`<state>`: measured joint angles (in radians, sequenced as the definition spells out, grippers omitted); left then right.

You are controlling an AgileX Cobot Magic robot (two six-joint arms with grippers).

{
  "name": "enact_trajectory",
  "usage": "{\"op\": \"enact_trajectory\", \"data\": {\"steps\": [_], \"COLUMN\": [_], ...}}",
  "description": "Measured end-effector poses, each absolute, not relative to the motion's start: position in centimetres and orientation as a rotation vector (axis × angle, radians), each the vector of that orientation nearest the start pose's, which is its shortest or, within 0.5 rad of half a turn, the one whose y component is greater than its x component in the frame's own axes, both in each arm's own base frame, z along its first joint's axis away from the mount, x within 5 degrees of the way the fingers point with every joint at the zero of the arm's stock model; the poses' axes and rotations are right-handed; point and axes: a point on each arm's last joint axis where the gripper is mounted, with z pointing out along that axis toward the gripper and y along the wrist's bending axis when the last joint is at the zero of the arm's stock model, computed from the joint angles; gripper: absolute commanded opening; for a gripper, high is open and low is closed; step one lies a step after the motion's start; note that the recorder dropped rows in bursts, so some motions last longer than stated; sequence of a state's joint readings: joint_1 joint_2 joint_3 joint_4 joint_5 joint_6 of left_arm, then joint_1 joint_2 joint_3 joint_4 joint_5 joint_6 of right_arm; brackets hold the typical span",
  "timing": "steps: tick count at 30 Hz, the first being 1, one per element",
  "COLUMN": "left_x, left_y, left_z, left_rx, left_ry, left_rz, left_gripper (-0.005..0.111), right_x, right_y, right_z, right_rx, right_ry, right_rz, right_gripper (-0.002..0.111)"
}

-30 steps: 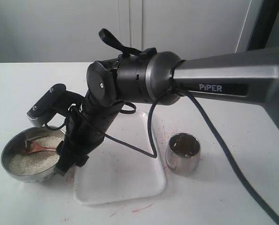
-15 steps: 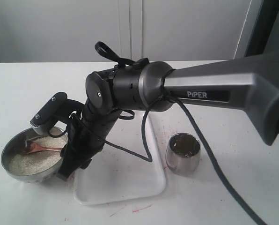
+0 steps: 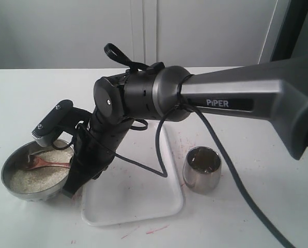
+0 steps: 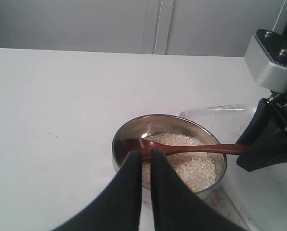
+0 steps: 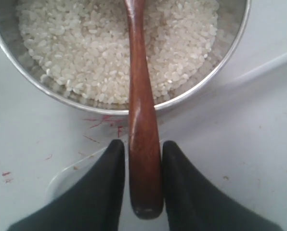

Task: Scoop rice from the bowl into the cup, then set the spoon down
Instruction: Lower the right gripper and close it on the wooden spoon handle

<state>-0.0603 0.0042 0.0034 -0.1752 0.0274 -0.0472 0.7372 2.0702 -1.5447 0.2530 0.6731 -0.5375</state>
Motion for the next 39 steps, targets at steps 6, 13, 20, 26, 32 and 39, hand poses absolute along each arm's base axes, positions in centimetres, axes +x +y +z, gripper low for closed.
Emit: {"op": "enact_trajectory", "data": {"steps": [6,13,20,26,32,39], "left_x": [5.7,5.7,5.7,5.7,5.7,5.7], "left_y": [-0.4,-0.4,-0.4,-0.4,-0.4,-0.4], "left_z": [20.9,20.9,20.9,20.9,20.9,20.9], "left_rx": [-0.119,-0.119,-0.119,-0.119,-0.119,-0.119], "left_ry": [1.518,1.518,1.518,1.518,1.518,1.518], "left_rz": [-0.23,-0.23,-0.23,-0.23,-0.23,-0.23], "left_gripper": [0.014,0.014,0.014,0.014,0.014,0.014], "right_x": [32.1,32.1,31.9,31.7,31.6,31.6], "right_y": [31.1,31.1,31.0,30.7,29.9,29.2], "right_z": [18.6,18.6,19.1,19.8,21.3,23.5], "right_rx": [-1.445,-1.456,-1.505,-1.557,-1.609,-1.624], "right_ry": [2.267,2.261,2.261,2.263,2.214,2.137], "right_rz": [0.329,0.327,0.327,0.297,0.203,0.116], "right_gripper": [0.01,0.007,0.007,0.007,0.007,0.0]}}
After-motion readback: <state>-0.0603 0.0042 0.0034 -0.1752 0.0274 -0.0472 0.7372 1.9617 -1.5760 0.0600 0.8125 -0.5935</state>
